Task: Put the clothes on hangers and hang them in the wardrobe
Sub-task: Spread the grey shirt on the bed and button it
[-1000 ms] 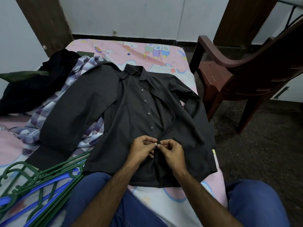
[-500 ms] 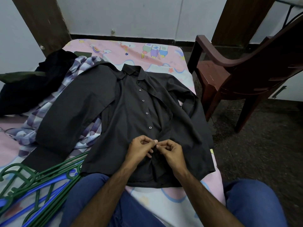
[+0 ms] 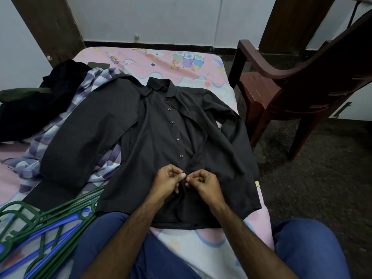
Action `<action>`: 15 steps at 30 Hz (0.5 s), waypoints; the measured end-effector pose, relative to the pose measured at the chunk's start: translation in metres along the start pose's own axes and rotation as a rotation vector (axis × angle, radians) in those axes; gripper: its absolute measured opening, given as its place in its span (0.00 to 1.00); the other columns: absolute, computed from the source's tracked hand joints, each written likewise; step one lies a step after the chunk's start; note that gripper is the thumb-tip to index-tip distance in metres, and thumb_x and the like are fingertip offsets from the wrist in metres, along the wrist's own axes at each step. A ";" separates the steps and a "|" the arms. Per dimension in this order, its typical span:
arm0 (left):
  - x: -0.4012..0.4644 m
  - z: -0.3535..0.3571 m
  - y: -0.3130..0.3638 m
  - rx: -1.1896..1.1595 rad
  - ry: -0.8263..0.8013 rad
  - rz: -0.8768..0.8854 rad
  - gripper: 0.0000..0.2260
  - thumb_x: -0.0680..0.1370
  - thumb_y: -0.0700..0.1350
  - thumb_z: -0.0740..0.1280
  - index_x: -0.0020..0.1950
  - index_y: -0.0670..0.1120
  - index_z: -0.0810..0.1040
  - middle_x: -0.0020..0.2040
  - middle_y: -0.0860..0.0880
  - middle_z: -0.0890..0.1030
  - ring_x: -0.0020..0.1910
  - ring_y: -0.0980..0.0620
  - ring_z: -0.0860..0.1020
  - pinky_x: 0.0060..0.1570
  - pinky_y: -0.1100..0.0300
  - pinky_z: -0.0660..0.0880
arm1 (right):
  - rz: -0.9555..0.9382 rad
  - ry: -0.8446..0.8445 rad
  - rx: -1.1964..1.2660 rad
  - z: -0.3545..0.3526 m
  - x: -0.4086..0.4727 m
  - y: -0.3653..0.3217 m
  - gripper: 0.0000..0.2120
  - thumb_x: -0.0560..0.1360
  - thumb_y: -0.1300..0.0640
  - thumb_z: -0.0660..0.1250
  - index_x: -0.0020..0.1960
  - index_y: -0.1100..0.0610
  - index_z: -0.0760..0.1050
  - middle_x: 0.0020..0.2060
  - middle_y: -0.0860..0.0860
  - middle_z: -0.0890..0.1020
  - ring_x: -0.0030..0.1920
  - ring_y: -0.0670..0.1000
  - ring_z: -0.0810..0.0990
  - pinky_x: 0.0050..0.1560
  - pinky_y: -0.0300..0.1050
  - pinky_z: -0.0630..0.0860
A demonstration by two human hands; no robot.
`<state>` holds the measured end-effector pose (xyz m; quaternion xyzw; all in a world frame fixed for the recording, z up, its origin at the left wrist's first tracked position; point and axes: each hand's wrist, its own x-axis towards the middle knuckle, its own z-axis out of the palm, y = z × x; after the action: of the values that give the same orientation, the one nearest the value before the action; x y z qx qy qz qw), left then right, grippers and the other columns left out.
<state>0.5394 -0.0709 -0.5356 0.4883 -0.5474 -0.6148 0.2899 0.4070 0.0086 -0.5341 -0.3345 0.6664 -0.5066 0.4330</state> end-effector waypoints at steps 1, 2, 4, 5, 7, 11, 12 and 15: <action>0.000 0.000 0.001 -0.014 0.009 0.001 0.06 0.77 0.31 0.70 0.45 0.39 0.74 0.28 0.48 0.74 0.20 0.56 0.70 0.19 0.62 0.69 | 0.001 0.001 -0.008 0.000 0.000 0.001 0.02 0.76 0.64 0.73 0.47 0.63 0.81 0.36 0.57 0.86 0.39 0.51 0.85 0.48 0.47 0.80; 0.000 0.001 0.001 -0.027 0.018 0.003 0.07 0.77 0.30 0.69 0.46 0.40 0.73 0.29 0.48 0.75 0.20 0.57 0.70 0.19 0.62 0.69 | 0.004 0.002 -0.015 0.001 0.000 0.000 0.02 0.76 0.64 0.72 0.47 0.63 0.81 0.36 0.57 0.86 0.39 0.51 0.85 0.48 0.47 0.80; -0.001 0.001 0.002 -0.025 0.016 0.011 0.10 0.77 0.29 0.68 0.46 0.42 0.72 0.32 0.47 0.75 0.21 0.58 0.70 0.18 0.63 0.68 | 0.013 0.000 -0.004 0.000 0.000 0.000 0.04 0.78 0.62 0.70 0.47 0.64 0.81 0.36 0.57 0.86 0.38 0.50 0.84 0.48 0.48 0.80; -0.002 0.002 0.003 -0.008 0.006 0.019 0.10 0.77 0.29 0.68 0.46 0.42 0.71 0.33 0.47 0.75 0.21 0.58 0.69 0.18 0.63 0.68 | 0.016 -0.003 0.007 0.000 -0.001 -0.001 0.06 0.79 0.61 0.70 0.47 0.63 0.81 0.36 0.58 0.86 0.38 0.50 0.84 0.48 0.48 0.80; -0.002 0.001 0.002 0.033 -0.020 0.037 0.09 0.78 0.30 0.67 0.46 0.42 0.72 0.34 0.45 0.75 0.21 0.58 0.69 0.19 0.63 0.68 | 0.002 -0.008 -0.007 -0.001 -0.002 -0.002 0.08 0.78 0.58 0.72 0.46 0.63 0.80 0.36 0.58 0.85 0.39 0.51 0.84 0.48 0.47 0.80; 0.000 -0.003 0.000 0.089 -0.061 0.018 0.08 0.78 0.29 0.65 0.48 0.41 0.73 0.35 0.44 0.74 0.21 0.58 0.68 0.19 0.63 0.67 | 0.035 -0.046 -0.079 -0.003 0.004 -0.008 0.03 0.78 0.62 0.71 0.46 0.62 0.79 0.36 0.58 0.85 0.37 0.53 0.85 0.44 0.48 0.82; 0.000 -0.004 -0.001 0.096 -0.061 -0.001 0.08 0.78 0.30 0.65 0.49 0.42 0.73 0.36 0.44 0.75 0.22 0.58 0.68 0.19 0.63 0.66 | 0.069 -0.052 -0.094 -0.004 0.007 -0.012 0.03 0.79 0.65 0.68 0.47 0.61 0.78 0.36 0.59 0.85 0.35 0.53 0.84 0.41 0.49 0.82; 0.000 -0.011 -0.004 0.323 0.031 0.099 0.08 0.77 0.34 0.67 0.50 0.46 0.77 0.37 0.48 0.80 0.29 0.59 0.75 0.33 0.63 0.71 | 0.030 0.031 -0.277 -0.013 0.021 -0.022 0.09 0.77 0.67 0.59 0.46 0.56 0.76 0.35 0.55 0.83 0.28 0.52 0.81 0.31 0.49 0.81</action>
<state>0.5505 -0.0744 -0.5386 0.5103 -0.6580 -0.4962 0.2457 0.3872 -0.0106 -0.5165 -0.3731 0.7416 -0.4082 0.3797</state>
